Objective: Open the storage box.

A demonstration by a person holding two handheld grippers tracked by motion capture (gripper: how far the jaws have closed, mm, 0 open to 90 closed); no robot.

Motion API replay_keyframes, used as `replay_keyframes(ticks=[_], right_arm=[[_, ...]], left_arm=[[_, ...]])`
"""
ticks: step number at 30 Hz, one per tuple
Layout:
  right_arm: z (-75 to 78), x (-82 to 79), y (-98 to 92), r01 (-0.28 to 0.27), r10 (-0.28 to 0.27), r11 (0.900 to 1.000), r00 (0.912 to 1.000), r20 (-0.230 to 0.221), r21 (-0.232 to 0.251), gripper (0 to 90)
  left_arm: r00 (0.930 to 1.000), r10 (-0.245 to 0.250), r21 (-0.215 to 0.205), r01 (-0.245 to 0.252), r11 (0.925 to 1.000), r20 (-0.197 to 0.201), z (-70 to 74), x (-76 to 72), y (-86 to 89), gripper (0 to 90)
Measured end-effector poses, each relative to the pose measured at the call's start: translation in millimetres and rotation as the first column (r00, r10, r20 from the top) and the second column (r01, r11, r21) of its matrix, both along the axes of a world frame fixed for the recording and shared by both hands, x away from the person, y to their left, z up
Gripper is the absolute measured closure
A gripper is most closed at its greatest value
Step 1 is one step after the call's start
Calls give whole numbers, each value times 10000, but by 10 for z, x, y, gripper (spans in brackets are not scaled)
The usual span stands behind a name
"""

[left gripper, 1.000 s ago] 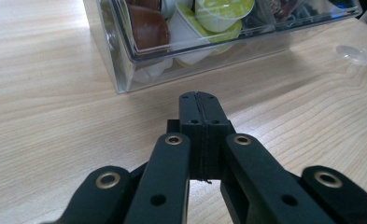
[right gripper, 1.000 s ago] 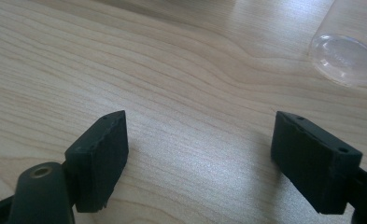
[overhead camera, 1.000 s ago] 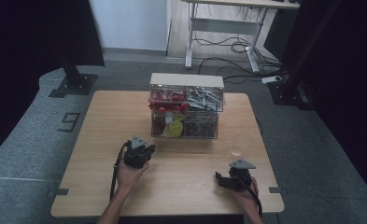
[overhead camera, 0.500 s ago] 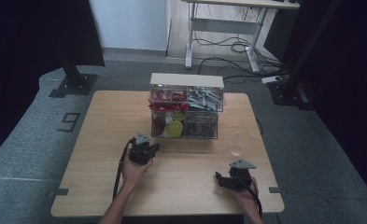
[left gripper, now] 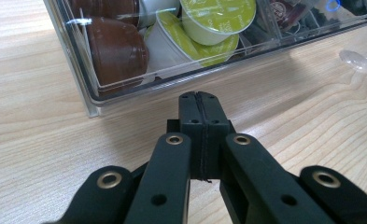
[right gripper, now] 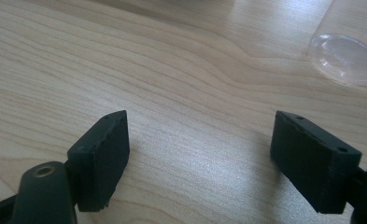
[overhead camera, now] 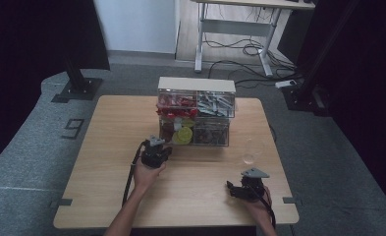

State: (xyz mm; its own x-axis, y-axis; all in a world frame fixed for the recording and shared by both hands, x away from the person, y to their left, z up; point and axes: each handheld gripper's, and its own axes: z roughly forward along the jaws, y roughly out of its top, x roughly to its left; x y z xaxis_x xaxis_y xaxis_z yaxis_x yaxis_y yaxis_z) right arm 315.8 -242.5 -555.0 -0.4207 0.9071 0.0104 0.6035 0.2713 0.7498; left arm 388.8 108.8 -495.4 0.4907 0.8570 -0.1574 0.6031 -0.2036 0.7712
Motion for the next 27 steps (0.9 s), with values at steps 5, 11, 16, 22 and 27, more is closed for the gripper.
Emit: replay_keyframes(ticks=[5,11,16,22,27], right_arm=[[0,0,0,2,-2,10000,10000,2,2,204],[0,0,0,3,-3,10000,10000,2,1,204],[0,0,0,6,-6,10000,10000,2,2,204],[0,0,-1,9,-9,10000,10000,1,1,204],[0,0,-1,23,-23,10000,10000,2,-1,205]], left_arm=[[9999,37,12,-37,10000,-153,-34,38,5,900],[9998,38,1,-38,10000,-213,-30,63,3,900],[9997,84,-14,-84,10000,-213,-30,76,-3,900],[9998,73,-35,-74,10000,-197,-4,90,-11,900],[9998,85,3,-85,10000,-199,0,89,-20,900]])
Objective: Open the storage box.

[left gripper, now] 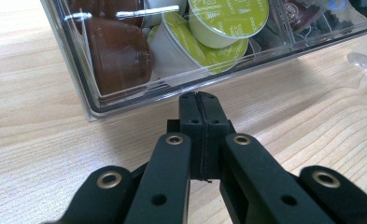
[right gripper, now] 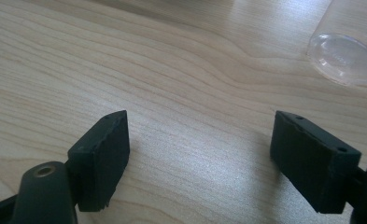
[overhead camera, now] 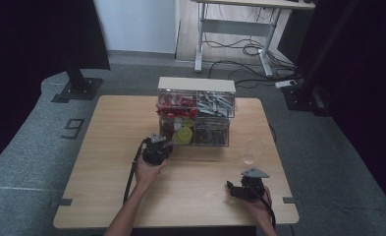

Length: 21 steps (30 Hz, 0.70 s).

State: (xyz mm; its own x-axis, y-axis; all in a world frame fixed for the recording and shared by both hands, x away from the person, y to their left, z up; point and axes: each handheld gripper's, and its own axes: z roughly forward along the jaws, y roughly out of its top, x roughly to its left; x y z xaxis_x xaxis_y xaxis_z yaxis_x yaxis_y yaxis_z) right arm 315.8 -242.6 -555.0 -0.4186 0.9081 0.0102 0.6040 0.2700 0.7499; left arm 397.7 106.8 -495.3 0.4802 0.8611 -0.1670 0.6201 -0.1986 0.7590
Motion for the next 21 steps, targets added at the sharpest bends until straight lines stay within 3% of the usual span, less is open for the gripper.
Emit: replay_keyframes(ticks=[9,21], right_arm=[[0,0,0,0,0,10000,10000,9,-6,205],[1,0,-1,5,-5,10000,10000,-8,-6,205]], left_arm=[[9994,105,-132,-101,9999,336,92,-19,30,900],[9998,-127,0,127,9999,-177,-26,20,-63,900]])
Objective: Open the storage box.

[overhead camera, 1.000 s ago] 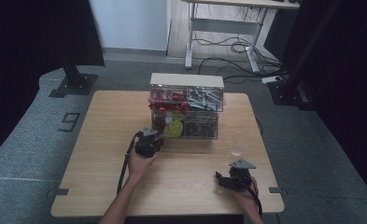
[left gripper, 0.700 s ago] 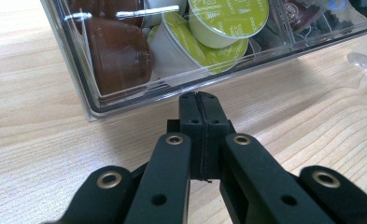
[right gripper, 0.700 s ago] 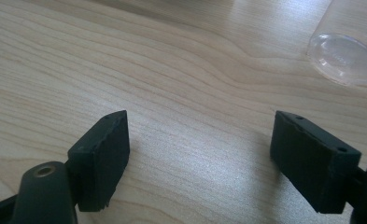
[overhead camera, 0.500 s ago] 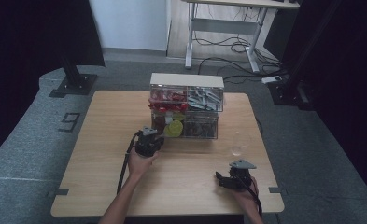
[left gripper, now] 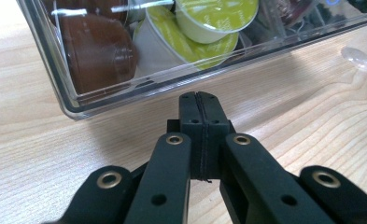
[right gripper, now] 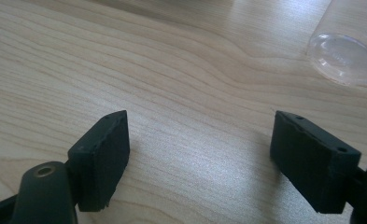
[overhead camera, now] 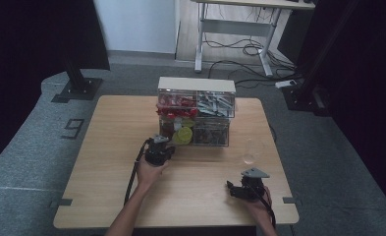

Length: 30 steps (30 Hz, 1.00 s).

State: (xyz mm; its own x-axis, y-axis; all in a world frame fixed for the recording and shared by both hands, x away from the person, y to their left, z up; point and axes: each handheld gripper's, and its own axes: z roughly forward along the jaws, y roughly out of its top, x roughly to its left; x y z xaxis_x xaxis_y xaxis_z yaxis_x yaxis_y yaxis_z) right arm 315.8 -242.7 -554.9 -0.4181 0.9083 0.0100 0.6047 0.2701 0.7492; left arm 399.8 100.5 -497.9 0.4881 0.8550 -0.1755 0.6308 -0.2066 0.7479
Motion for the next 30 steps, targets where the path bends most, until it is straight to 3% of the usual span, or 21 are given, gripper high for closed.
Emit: replay_keyframes(ticks=[30], right_arm=[[-1,1,0,1,-1,10000,10000,13,0,205]], left_arm=[[9988,223,-201,-214,9996,429,105,-47,55,900]])
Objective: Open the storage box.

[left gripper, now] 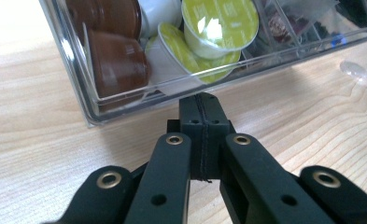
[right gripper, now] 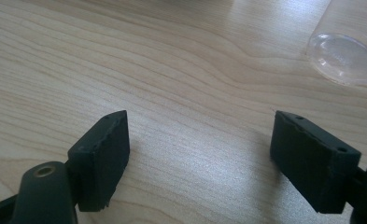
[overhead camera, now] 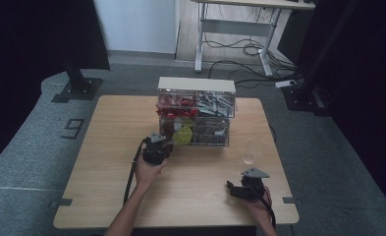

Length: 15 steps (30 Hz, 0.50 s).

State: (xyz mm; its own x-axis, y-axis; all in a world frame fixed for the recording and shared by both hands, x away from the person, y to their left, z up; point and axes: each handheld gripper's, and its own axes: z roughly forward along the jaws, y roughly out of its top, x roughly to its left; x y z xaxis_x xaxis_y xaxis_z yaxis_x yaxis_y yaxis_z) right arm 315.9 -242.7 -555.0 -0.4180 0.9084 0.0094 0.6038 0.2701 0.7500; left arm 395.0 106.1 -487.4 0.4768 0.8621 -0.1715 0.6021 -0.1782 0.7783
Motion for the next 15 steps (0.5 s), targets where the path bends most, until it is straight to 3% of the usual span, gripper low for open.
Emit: replay_keyframes(ticks=[15], right_arm=[[0,0,1,19,-19,10000,10000,1,3,205]], left_arm=[[9998,-101,-57,102,9999,182,146,-1,8,900]])
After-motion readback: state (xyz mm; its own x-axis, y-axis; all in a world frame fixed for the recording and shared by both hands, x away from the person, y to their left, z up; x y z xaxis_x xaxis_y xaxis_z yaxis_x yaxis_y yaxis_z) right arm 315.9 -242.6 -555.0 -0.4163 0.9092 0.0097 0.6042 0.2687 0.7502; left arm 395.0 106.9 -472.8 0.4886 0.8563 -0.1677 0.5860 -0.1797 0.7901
